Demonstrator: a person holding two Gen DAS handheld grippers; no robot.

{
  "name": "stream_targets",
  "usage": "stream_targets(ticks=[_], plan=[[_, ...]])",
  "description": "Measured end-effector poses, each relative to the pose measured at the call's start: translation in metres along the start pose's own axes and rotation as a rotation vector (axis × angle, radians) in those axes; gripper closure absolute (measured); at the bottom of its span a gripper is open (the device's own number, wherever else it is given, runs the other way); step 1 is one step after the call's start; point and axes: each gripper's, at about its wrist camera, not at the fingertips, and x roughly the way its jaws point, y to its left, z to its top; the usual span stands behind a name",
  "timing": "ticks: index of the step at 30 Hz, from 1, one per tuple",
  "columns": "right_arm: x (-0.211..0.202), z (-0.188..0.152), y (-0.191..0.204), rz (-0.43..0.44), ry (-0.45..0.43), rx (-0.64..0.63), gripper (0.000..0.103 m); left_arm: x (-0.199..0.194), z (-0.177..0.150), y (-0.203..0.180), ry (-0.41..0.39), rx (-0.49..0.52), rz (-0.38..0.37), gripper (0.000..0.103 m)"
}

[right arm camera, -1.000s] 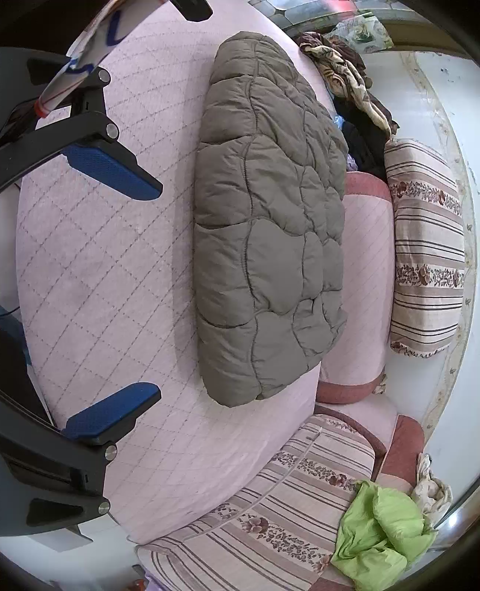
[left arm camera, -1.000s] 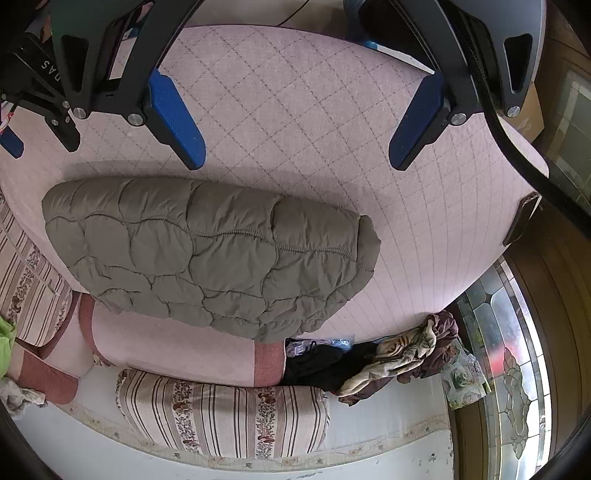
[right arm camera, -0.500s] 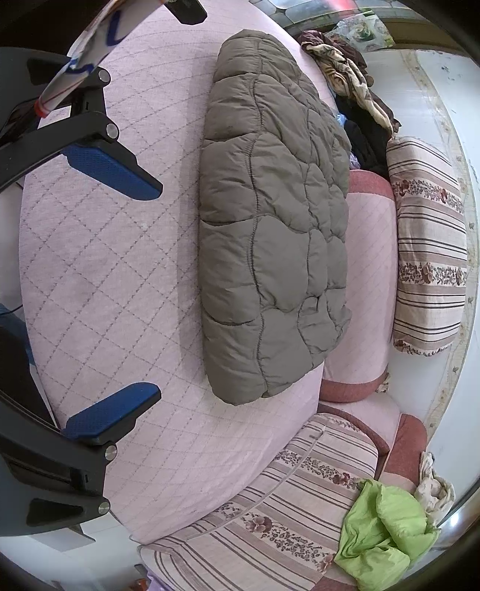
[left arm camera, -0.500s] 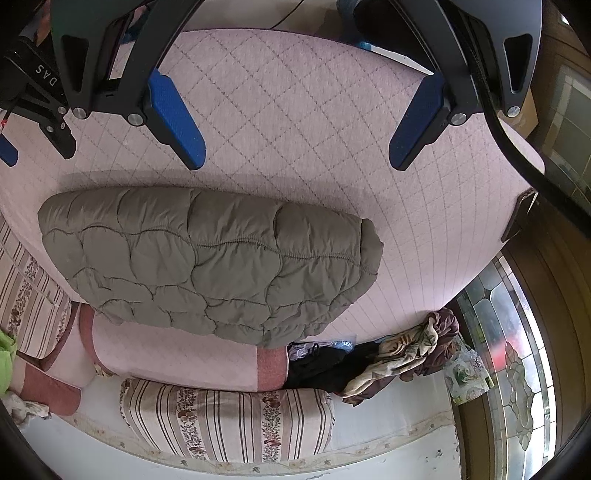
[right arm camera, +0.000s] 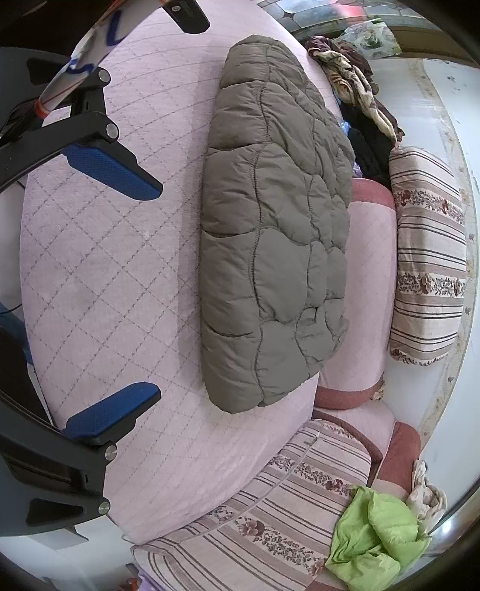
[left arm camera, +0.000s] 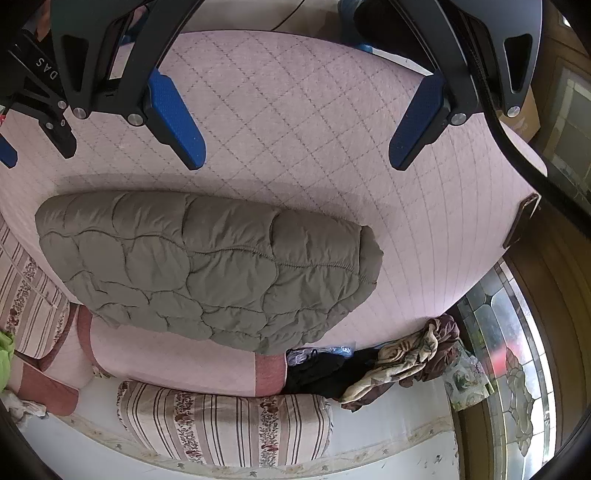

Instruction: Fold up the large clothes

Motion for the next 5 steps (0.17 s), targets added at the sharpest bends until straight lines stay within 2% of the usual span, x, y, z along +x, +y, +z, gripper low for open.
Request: stream_targets(ticks=[5], plan=[[0.0018,-0.0004,0.0022,-0.001,0.004,-0.003,0.002,0.0051,-0.0009,0.0027,0.018,-0.006,0.003,0.004]])
